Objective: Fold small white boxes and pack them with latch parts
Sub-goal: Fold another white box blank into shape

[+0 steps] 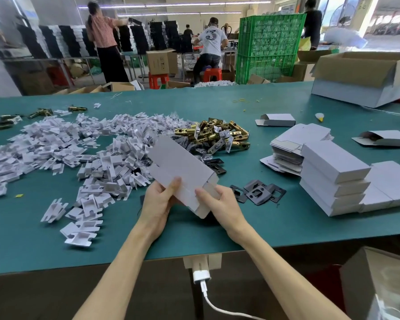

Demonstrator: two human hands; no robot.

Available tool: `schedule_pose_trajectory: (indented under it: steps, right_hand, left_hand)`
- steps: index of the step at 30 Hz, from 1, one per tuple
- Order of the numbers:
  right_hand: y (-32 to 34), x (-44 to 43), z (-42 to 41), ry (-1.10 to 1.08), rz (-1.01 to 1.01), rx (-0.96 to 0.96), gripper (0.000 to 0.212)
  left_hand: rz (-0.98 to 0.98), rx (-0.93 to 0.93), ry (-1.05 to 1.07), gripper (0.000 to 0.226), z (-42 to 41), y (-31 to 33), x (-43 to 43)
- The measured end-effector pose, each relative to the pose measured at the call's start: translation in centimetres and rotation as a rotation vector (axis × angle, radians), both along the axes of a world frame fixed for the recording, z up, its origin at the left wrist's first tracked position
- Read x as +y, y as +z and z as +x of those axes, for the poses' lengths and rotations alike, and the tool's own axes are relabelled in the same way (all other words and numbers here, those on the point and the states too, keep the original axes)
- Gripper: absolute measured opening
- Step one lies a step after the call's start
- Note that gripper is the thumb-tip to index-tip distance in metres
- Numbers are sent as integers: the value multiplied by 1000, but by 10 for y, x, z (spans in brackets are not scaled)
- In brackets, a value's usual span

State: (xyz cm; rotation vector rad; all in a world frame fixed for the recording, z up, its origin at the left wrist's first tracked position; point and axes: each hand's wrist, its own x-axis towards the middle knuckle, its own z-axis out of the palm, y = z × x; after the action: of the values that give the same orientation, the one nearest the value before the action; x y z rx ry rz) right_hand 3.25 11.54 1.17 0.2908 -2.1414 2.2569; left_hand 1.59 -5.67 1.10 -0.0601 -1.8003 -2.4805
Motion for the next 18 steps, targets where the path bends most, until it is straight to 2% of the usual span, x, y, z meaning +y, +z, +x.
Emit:
schedule_pose_trajectory:
  steps: [3,7,18]
  right_hand:
    - [-2,6,-2,-35,-121,-47,15]
    - [-2,7,-3,-53,-130,-65,25]
    - [-2,7,-2,-44,-222,-11,23]
  left_hand:
    - [16,-32,7,42,-1,-2,-1]
    - [32,-48,16,37,-2,-1,-2]
    - [12,-14,-19,26,2,0,-1]
